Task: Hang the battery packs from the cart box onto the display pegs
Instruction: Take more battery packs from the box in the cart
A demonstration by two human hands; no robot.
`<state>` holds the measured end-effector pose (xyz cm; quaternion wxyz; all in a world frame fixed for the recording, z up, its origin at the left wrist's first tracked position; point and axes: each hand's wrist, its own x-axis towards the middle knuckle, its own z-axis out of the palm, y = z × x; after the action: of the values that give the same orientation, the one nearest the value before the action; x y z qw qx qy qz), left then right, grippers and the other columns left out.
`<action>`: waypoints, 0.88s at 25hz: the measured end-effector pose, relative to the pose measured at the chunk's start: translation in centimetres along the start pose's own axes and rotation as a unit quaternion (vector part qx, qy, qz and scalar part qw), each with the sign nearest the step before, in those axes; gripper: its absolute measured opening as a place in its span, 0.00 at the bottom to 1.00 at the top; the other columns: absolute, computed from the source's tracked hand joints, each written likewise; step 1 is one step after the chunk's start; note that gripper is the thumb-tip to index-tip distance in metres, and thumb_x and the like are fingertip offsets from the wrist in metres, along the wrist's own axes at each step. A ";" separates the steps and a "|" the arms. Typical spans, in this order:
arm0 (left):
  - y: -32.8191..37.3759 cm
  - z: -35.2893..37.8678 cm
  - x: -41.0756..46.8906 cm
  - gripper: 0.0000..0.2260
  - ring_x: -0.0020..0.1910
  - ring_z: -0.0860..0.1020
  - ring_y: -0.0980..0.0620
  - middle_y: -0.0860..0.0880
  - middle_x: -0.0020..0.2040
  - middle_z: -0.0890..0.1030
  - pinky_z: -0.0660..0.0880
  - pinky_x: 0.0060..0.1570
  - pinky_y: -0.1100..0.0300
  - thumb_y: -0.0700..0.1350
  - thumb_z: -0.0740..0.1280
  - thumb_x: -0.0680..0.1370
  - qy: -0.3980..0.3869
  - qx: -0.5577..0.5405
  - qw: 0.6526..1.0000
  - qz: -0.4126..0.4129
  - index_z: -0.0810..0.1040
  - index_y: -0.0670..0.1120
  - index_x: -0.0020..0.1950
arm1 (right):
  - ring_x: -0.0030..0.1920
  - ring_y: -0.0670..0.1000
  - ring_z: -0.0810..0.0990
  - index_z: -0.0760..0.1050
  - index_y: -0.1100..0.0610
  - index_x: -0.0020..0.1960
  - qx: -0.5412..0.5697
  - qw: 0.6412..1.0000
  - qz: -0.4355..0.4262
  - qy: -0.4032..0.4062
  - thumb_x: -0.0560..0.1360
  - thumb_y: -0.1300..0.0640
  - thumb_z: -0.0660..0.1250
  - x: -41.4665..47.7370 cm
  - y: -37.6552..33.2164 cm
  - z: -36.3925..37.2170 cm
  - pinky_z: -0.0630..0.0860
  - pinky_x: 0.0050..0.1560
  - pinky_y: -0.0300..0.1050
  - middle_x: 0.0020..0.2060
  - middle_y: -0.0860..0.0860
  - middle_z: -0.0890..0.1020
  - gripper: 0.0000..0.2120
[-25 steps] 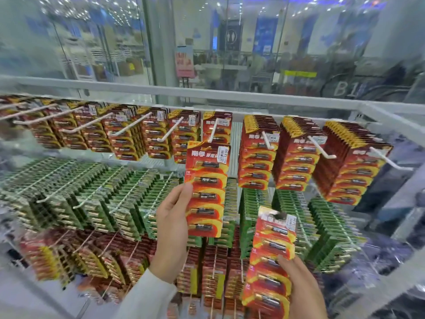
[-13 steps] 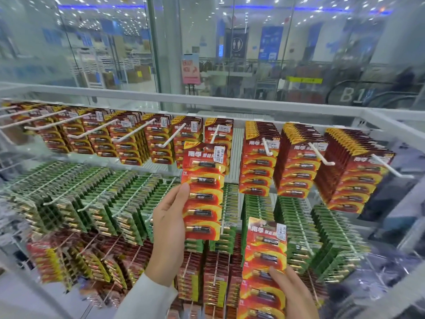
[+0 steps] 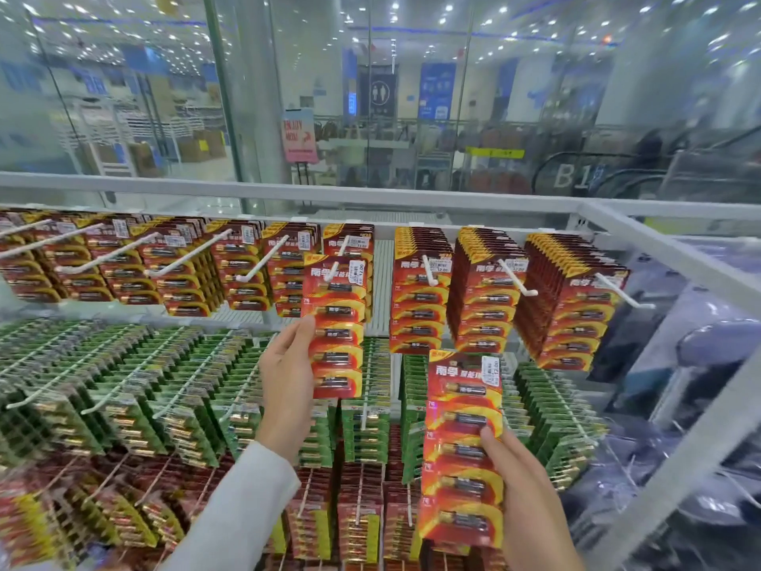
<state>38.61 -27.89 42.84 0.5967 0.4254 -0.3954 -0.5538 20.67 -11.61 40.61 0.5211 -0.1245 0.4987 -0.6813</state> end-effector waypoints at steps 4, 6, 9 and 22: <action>-0.5 1.7 4.7 0.10 0.46 0.88 0.46 0.50 0.46 0.89 0.84 0.46 0.48 0.52 0.64 0.86 -0.019 0.068 0.997 0.025 0.83 0.50 0.54 | 0.58 0.59 0.85 0.76 0.47 0.69 -0.018 0.998 -0.067 -0.006 0.70 0.39 0.76 0.9 -3.0 -0.2 0.81 0.57 0.62 0.61 0.52 0.84 0.31; -0.7 2.6 6.8 0.10 0.45 0.88 0.47 0.51 0.45 0.88 0.83 0.44 0.50 0.50 0.63 0.86 -0.025 0.088 0.995 0.031 0.83 0.51 0.52 | 0.54 0.58 0.86 0.76 0.48 0.70 -0.044 0.992 -0.120 -0.005 0.77 0.44 0.68 1.5 -4.8 -0.8 0.81 0.54 0.60 0.56 0.51 0.86 0.22; -1.2 3.3 9.5 0.10 0.38 0.86 0.50 0.51 0.42 0.88 0.83 0.41 0.52 0.50 0.63 0.86 -0.016 0.102 0.994 0.034 0.83 0.51 0.51 | 0.49 0.53 0.88 0.78 0.45 0.64 -0.079 0.983 -0.167 0.016 0.81 0.47 0.64 1.8 -6.7 -1.3 0.82 0.50 0.55 0.50 0.47 0.88 0.12; -2.3 3.4 10.6 0.09 0.41 0.88 0.51 0.53 0.42 0.88 0.83 0.39 0.54 0.50 0.65 0.85 -0.008 0.085 0.995 0.049 0.82 0.53 0.49 | 0.44 0.56 0.88 0.81 0.52 0.57 -0.152 0.977 -0.147 0.037 0.85 0.49 0.61 6.5 -9.0 0.2 0.82 0.46 0.54 0.45 0.52 0.88 0.11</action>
<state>35.41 -38.75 41.81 0.5816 0.4498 -0.4662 -0.4921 12.74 -17.52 45.67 0.3718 -0.2490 0.5912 -0.6710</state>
